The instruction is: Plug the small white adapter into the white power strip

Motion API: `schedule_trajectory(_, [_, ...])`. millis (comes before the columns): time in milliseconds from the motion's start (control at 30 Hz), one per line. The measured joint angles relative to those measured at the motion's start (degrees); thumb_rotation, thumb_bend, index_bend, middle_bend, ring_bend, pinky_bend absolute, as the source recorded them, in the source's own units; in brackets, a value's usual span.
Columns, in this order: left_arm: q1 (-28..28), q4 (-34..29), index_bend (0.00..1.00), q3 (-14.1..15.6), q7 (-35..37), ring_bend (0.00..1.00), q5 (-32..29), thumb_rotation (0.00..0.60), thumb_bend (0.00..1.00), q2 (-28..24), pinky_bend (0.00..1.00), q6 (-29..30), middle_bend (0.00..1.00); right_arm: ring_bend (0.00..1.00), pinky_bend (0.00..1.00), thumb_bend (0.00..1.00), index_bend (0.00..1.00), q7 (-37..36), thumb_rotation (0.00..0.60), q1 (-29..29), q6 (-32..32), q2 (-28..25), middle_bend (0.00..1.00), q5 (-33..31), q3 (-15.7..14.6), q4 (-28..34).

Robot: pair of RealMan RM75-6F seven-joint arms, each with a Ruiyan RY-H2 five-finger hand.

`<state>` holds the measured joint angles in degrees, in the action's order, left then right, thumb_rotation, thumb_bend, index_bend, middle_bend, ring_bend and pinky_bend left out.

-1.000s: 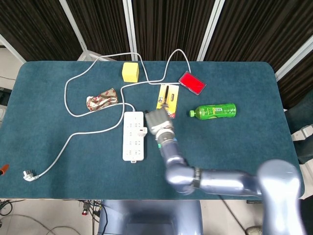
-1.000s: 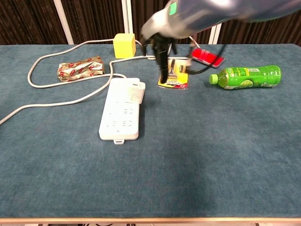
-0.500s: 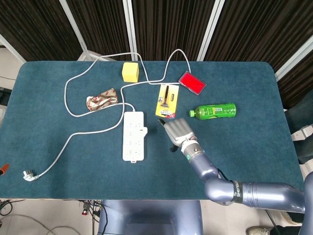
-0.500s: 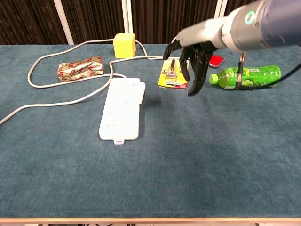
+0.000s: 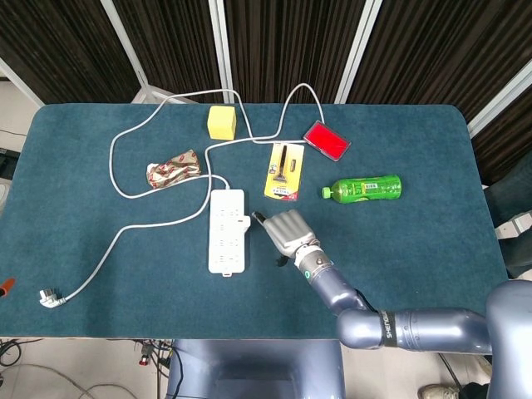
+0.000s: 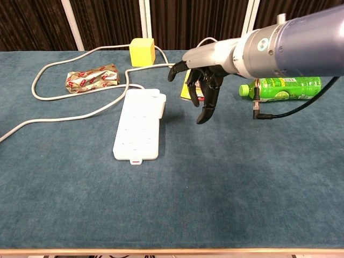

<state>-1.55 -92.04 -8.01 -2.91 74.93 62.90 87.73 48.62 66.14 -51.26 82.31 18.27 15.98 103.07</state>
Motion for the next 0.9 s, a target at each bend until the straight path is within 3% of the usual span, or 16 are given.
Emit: schedule_trajectory(900, [-0.3,-0.1,0.18,0.4,-1.3,0.00,0.4,0.600,0.08,0.5,0.00,-0.5,0.00,0.51,0.40,0.21,0.10,-2.6,0.600,8.4,-0.7,6.0,0.49,-4.2,-3.8,-6.2])
